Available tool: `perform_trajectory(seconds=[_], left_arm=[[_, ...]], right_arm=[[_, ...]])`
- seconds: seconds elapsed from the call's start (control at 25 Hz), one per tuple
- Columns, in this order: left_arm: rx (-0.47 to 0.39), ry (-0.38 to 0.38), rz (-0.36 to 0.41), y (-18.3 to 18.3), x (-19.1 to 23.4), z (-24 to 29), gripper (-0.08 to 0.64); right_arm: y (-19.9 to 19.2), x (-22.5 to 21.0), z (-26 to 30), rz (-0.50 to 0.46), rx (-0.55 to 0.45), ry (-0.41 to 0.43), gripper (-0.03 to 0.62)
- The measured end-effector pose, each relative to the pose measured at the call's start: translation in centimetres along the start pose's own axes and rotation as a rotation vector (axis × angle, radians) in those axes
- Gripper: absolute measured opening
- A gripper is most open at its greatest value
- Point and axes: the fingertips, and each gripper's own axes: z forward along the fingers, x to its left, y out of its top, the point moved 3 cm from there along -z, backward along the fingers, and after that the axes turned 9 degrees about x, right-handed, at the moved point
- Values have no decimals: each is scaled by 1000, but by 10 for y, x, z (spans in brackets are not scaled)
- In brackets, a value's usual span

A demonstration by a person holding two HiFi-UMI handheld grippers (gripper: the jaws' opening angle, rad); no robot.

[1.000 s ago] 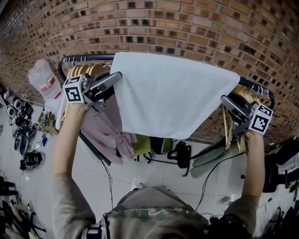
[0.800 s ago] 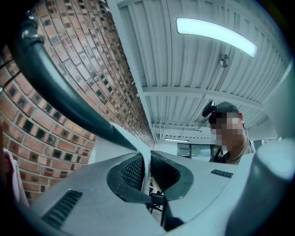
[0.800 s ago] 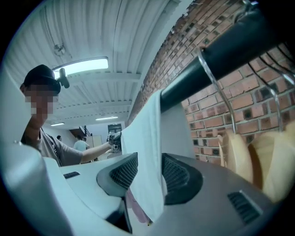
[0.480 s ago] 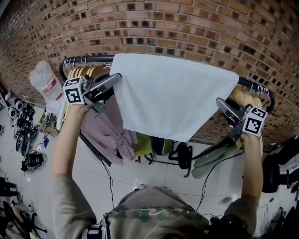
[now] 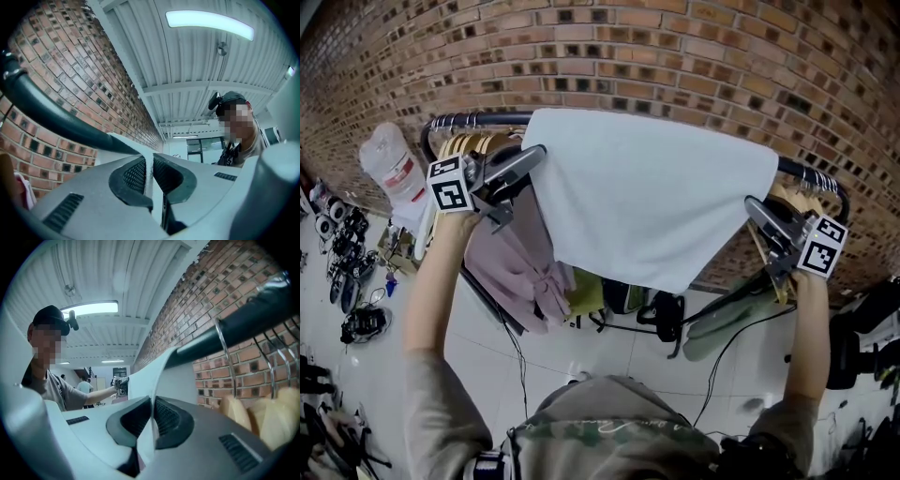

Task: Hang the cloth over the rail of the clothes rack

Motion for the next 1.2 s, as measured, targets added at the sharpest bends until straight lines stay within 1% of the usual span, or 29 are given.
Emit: perform_trajectory(seconds=[0.24,0.32,0.4,0.52,0.68,0.92,1.12,1.2], left_arm=[[-16,28,52,17,-3,0,18],[-11,37,83,20,-5,1,18],[-14,37,90,19,-5,1,18],[5,63,97,15,0,1,18],[35,105,135,13,3,-1,18],[53,131,167,25,-1,-2,18],[97,157,199,32,-1,1,18],[104,176,199,32,2,0,18]], right_arm=[[38,-2,-10,-34,-61,-10,25],[47,-4,-13,-46,-78,-21,25],[53,-6,-13,-46,-93,-25,25],[55,-8,-12,-40,-92,-25,25],[52,-8,-10,-33,-79,-20,25],[57,-4,-15,-9,-103,12,25],[67,-3,-18,-19,-119,0,25],[67,-3,-17,-23,-114,-1,25]])
